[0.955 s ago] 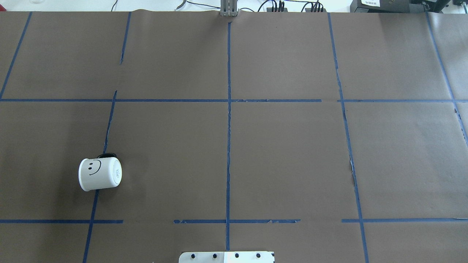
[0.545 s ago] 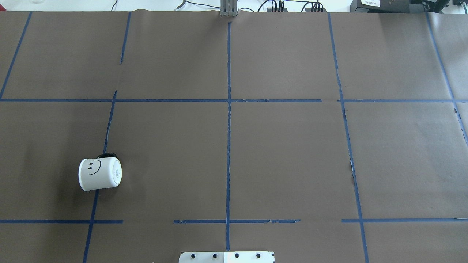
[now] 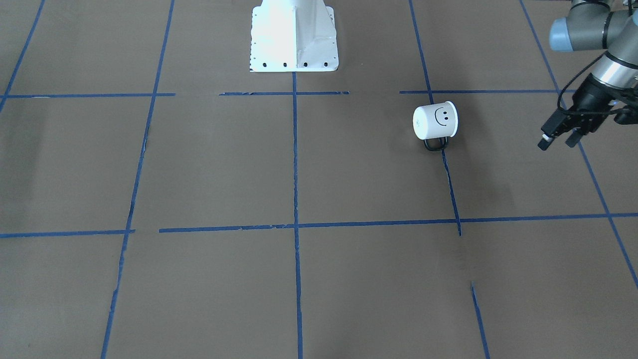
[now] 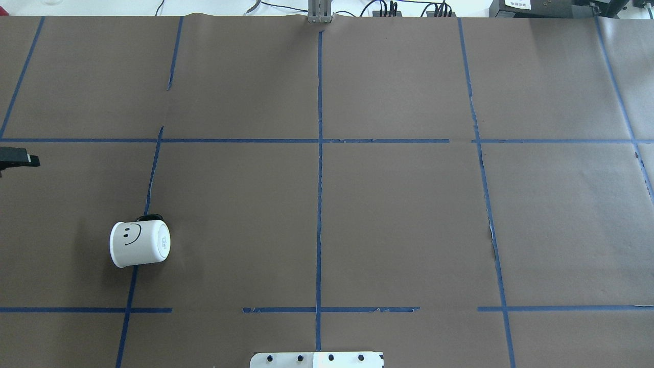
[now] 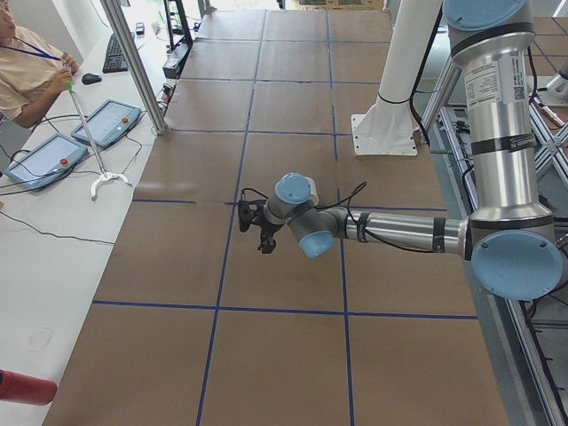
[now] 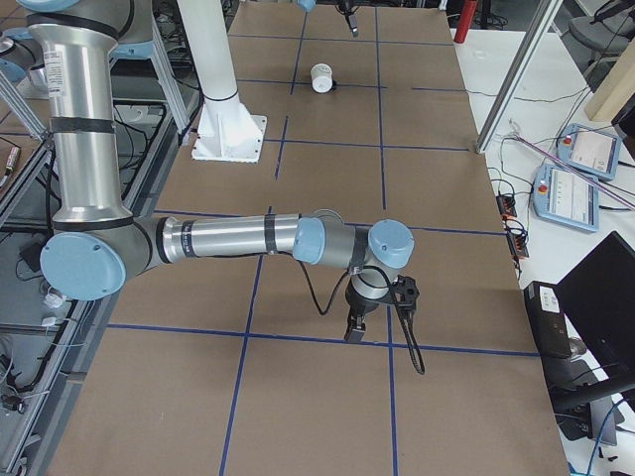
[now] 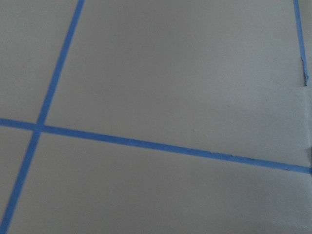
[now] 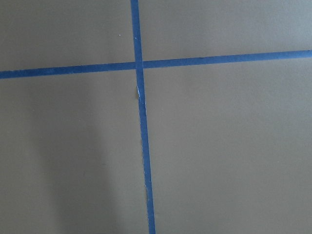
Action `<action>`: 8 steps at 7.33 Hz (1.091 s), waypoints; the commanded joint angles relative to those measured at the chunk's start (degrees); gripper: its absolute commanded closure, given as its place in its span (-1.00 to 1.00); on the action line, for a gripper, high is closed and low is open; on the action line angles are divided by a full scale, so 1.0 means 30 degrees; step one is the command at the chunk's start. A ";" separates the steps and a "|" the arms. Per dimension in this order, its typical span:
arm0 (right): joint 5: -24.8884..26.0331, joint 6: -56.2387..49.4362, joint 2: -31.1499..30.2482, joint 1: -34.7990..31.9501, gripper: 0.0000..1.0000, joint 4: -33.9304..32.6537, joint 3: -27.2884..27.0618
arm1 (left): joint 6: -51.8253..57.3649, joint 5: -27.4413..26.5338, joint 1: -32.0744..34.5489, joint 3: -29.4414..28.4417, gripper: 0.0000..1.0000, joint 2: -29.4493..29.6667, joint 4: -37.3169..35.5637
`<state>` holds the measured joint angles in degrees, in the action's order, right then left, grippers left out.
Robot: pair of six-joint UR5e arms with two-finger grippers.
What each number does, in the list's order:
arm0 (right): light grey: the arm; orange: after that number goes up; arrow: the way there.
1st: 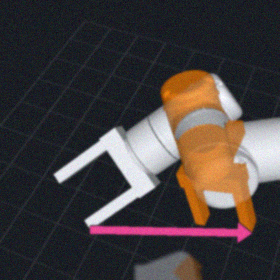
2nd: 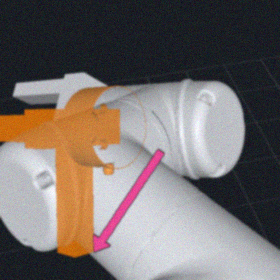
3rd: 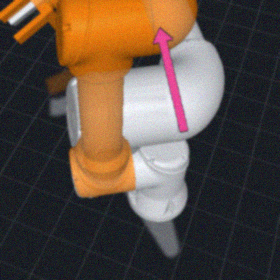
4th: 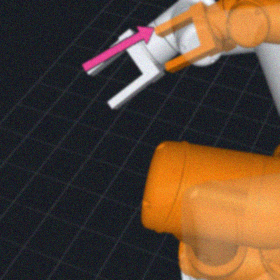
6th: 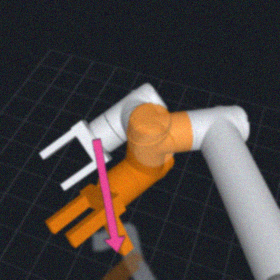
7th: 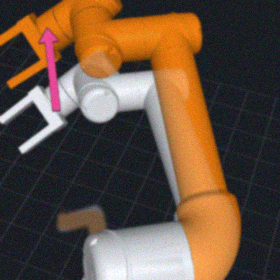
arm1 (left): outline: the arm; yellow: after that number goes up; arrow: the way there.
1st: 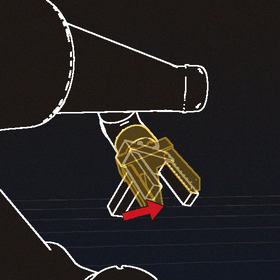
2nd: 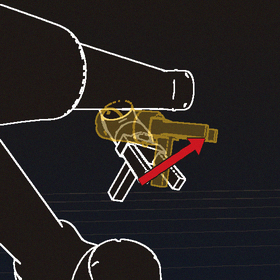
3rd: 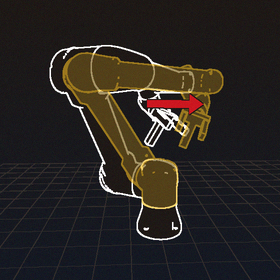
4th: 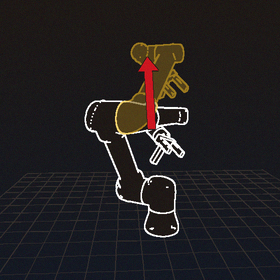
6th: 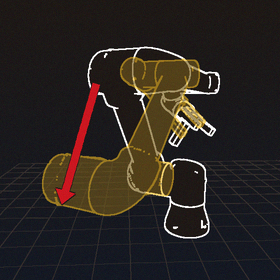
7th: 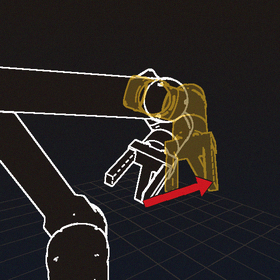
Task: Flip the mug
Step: 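Move the left gripper in toward the white mug lying on its side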
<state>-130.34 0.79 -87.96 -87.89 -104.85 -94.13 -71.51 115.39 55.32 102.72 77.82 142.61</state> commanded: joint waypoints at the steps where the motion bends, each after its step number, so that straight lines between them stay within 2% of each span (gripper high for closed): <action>1: 0.0000 0.0000 0.0024 0.0001 -1.00 0.0000 0.0000 | -0.5466 -0.1517 -0.3488 0.1322 -1.00 -0.0306 0.1114; 3: 0.0000 0.0000 -0.0005 0.0001 -1.00 0.0000 0.0000 | -0.9399 -0.2748 -0.4957 0.0802 -1.00 -0.0335 0.5965; 4: 0.0000 0.0000 -0.0005 0.0001 -1.00 0.0000 0.0000 | -1.0400 -0.3738 -0.5631 -0.0159 -1.00 -0.0335 0.8452; 5: 0.0000 0.0000 -0.0005 0.0001 -1.00 0.0000 0.0000 | -1.0671 -0.4792 -0.6334 -0.1387 -1.00 -0.0335 1.1088; 7: 0.0000 0.0000 -0.0005 0.0001 -1.00 0.0000 0.0000 | -1.1489 -0.5616 -0.7272 -0.2566 -1.00 -0.0277 1.5514; 8: 0.0000 0.0000 -0.0005 0.0001 -1.00 0.0000 0.0000 | -1.1581 -0.7160 -0.8119 -0.3818 -1.00 0.0100 1.7858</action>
<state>-130.34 0.79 -87.98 -87.89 -104.85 -94.13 -105.37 98.19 33.66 94.94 77.21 187.62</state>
